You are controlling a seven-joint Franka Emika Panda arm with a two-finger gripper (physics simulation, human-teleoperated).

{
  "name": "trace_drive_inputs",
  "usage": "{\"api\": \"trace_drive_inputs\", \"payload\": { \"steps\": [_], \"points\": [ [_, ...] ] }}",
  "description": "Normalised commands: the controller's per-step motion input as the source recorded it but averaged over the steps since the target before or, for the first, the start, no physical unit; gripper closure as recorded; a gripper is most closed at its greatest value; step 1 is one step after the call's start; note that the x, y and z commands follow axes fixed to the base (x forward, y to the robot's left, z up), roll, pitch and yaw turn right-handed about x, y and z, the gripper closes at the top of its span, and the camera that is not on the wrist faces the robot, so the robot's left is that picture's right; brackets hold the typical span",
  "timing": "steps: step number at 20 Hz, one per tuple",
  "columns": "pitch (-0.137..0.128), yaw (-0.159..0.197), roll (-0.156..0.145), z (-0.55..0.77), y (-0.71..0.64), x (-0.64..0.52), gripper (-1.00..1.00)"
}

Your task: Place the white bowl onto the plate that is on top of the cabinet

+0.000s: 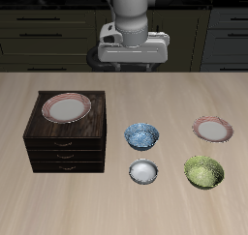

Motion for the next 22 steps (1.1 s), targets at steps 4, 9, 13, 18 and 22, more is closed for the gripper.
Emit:
{"api": "trace_drive_inputs", "payload": {
  "steps": [4,9,13,18,22],
  "points": [
    [-0.028,-0.037,0.008,0.13,0.04,0.27,-1.0],
    [-0.017,-0.017,0.021,0.06,0.0,0.44,-1.0],
    [0.017,-0.012,0.007,-0.04,-0.02,0.46,-1.0],
    [-0.049,0.013,0.014,0.07,0.03,0.26,-1.0],
    [-0.036,-0.007,0.003,0.09,0.04,0.34,-1.0]
  ]
}}
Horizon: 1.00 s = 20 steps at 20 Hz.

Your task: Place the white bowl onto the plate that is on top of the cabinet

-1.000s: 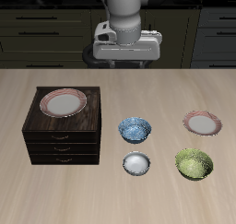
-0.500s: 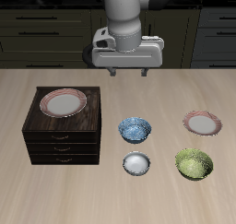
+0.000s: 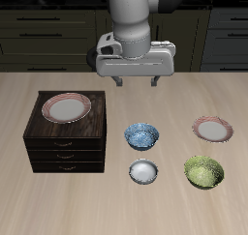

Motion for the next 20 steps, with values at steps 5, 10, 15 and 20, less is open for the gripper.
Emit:
{"api": "trace_drive_inputs", "payload": {
  "steps": [5,10,15,20],
  "points": [
    [-0.019,0.015,0.005,0.04,0.06,0.26,-1.0],
    [-0.023,-0.056,0.021,0.11,0.09,0.25,-1.0],
    [0.001,-0.004,0.015,-0.02,0.14,0.25,-1.0],
    [-0.035,0.011,-0.016,0.07,0.05,0.25,-1.0]
  ]
}}
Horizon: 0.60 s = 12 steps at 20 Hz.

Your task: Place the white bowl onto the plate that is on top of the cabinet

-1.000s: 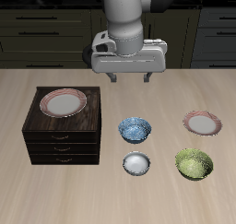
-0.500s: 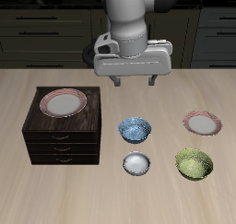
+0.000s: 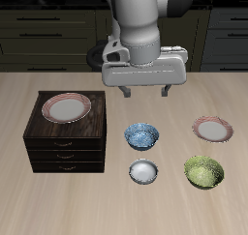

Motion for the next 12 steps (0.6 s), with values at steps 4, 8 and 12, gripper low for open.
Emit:
{"api": "trace_drive_inputs", "payload": {
  "steps": [4,8,12],
  "points": [
    [-0.016,-0.016,0.01,0.09,0.04,0.23,-1.0],
    [-0.013,-0.008,0.022,0.08,0.09,0.15,-1.0],
    [-0.002,-0.001,0.029,-0.05,0.12,0.09,-1.0]
  ]
}}
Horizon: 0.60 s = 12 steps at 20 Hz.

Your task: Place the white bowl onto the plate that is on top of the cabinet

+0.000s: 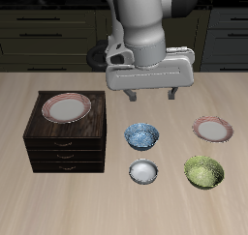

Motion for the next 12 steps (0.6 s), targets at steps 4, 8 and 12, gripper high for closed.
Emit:
{"api": "trace_drive_inputs", "payload": {
  "steps": [4,8,12],
  "points": [
    [0.004,-0.002,0.016,-0.15,0.06,0.03,-1.0],
    [0.026,-0.007,0.0,-0.25,-0.01,0.07,-1.0],
    [0.014,-0.001,-0.02,-0.21,-0.01,0.07,-1.0]
  ]
}}
